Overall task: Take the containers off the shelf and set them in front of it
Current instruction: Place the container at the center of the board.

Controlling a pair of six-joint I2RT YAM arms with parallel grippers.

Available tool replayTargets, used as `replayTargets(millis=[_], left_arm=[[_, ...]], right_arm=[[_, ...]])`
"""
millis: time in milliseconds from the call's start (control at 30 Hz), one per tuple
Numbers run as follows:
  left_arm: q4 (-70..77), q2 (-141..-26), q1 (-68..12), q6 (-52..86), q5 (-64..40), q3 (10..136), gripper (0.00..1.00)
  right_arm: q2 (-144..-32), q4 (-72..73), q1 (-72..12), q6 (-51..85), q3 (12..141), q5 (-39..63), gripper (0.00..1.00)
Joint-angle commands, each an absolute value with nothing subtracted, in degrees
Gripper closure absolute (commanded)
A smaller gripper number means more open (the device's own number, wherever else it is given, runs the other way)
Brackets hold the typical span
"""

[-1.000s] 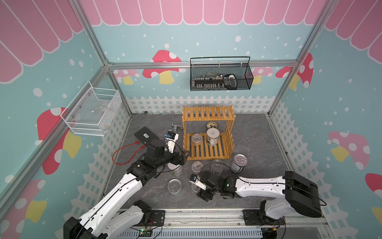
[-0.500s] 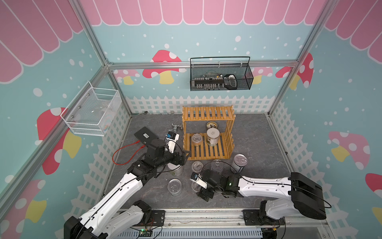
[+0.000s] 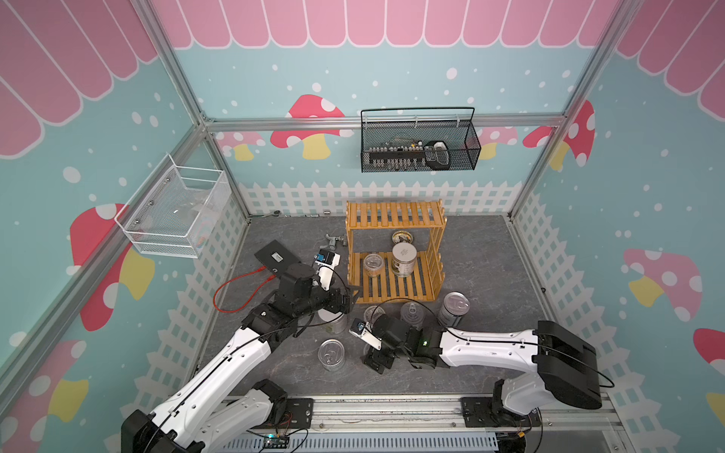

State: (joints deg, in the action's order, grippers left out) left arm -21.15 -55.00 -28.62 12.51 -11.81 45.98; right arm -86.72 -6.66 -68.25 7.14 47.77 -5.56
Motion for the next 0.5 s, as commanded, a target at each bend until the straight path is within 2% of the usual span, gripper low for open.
replayTargets(millis=[0, 167, 467], left_arm=[[-21.06, -54.93, -28.74, 11.43, -12.58, 45.99, 0.01], [-21.02, -54.93, -28.74, 11.34, -12.52, 46.01, 0.01], [-20.92, -56.03, -28.73, 11.08, -12.80, 46.40, 0.01]], right_arm=[[-87.94, -6.93, -68.05, 6.94, 48.90, -6.08, 0.13], [-88.23, -8.69, -67.98, 6.86, 48.80, -5.28, 0.21], [-87.27, -8.97, -67.99, 6.69, 48.65, -2.74, 0.21]])
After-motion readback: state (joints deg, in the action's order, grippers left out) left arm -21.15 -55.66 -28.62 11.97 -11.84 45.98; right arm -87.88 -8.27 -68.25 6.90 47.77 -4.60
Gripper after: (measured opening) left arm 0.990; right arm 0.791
